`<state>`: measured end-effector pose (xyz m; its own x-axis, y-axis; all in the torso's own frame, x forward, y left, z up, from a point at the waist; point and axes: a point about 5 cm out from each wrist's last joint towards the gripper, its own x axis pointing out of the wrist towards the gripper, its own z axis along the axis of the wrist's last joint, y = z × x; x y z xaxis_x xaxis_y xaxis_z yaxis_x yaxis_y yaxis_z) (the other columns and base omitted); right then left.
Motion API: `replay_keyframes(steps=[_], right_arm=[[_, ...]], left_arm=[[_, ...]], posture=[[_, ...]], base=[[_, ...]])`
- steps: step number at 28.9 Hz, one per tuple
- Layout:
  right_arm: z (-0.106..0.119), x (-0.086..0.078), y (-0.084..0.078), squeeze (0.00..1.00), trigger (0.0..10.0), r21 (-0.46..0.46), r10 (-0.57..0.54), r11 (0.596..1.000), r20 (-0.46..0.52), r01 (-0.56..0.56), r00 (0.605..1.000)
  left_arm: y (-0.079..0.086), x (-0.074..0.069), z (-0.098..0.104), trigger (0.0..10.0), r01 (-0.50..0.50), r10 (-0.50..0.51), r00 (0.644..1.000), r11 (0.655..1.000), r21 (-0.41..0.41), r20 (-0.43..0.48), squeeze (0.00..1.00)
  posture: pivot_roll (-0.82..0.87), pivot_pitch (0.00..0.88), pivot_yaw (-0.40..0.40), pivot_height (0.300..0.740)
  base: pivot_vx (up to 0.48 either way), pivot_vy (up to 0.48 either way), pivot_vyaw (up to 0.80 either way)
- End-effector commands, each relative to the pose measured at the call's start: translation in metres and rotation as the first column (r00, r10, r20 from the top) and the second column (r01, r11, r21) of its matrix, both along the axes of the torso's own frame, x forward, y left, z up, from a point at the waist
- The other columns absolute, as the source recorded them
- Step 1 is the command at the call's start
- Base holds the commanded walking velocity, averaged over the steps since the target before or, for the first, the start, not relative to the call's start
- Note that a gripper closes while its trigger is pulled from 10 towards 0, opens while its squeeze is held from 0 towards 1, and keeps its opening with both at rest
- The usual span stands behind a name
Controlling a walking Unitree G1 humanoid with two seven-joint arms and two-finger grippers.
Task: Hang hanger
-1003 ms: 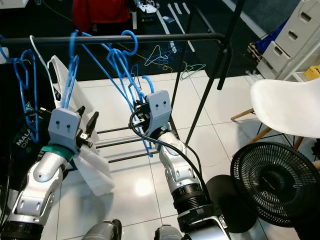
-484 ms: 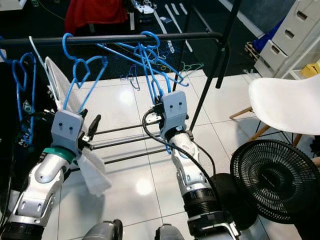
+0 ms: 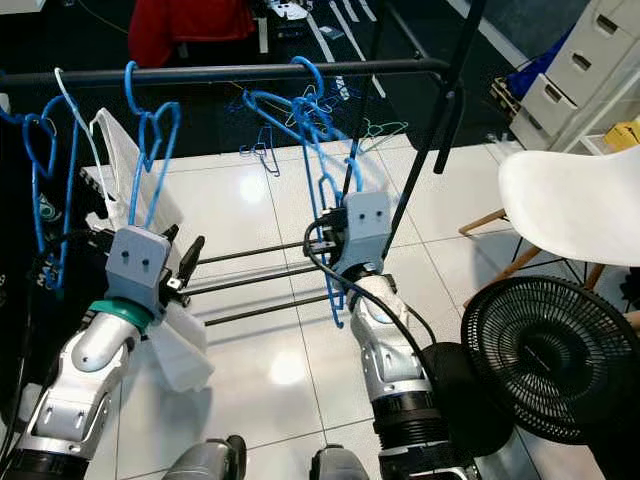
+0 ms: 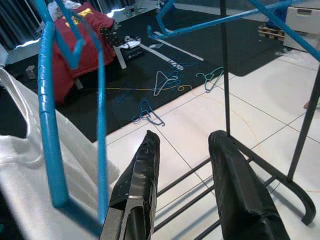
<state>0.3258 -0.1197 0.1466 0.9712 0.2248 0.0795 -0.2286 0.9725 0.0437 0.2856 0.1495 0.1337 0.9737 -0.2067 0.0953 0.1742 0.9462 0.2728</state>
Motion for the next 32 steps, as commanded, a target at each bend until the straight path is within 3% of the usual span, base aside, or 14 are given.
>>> replay_keyframes(steps=[1, 6, 12, 22, 29, 31, 32], right_arm=[[-0.003, 0.000, 0.000, 0.00, 10.0, 0.005, 0.012, 1.000, -0.028, -0.012, 1.000], [-0.005, -0.001, 0.002, 0.00, 10.0, 0.003, 0.018, 1.000, -0.036, -0.018, 0.999], [-0.016, -0.010, 0.014, 0.00, 10.0, -0.105, 0.063, 0.992, -0.044, -0.068, 0.997], [-0.036, -0.022, 0.014, 0.00, 10.0, -0.150, 0.024, 0.988, -0.043, -0.031, 0.999], [-0.050, -0.033, 0.015, 0.00, 10.0, -0.283, 0.039, 0.958, -0.019, -0.043, 0.999], [-0.050, -0.033, 0.015, 0.00, 10.0, -0.283, 0.039, 0.958, -0.019, -0.043, 0.999], [-0.046, -0.038, 0.024, 0.00, 10.0, -0.391, 0.161, 0.910, 0.029, -0.137, 0.987]], left_arm=[[-0.001, -0.003, -0.001, 10.0, 0.011, -0.011, 1.000, 1.000, 0.008, -0.009, 0.00], [-0.001, -0.003, -0.001, 10.0, 0.011, -0.011, 1.000, 1.000, 0.008, -0.009, 0.00], [-0.001, -0.003, -0.002, 10.0, 0.011, -0.011, 1.000, 1.000, 0.012, -0.015, 0.00], [-0.001, -0.002, -0.002, 10.0, 0.012, -0.011, 1.000, 1.000, 0.014, -0.014, 0.00], [0.000, -0.002, -0.003, 10.0, 0.014, -0.014, 1.000, 1.000, 0.017, -0.018, 0.00], [0.000, -0.002, -0.003, 10.0, 0.014, -0.014, 1.000, 1.000, 0.017, -0.018, 0.00], [-0.001, -0.002, -0.004, 10.0, 0.017, -0.017, 1.000, 1.000, 0.018, -0.020, 0.00]], posture=[[0.01, 0.096, 0.036, 0.733], [0.01, 0.097, 0.036, 0.733], [0.01, 0.096, 0.038, 0.733], [0.01, 0.084, 0.034, 0.733], [0.01, 0.081, 0.036, 0.733], [0.01, 0.081, 0.036, 0.733], [0.00, 0.079, 0.039, 0.733]], base=[[0.000, 0.000, 0.00], [0.000, 0.000, 0.00], [0.000, 0.000, 0.00], [0.000, 0.000, 0.00], [0.000, 0.000, 0.00], [0.000, 0.000, 0.00], [0.000, 0.000, 0.00]])
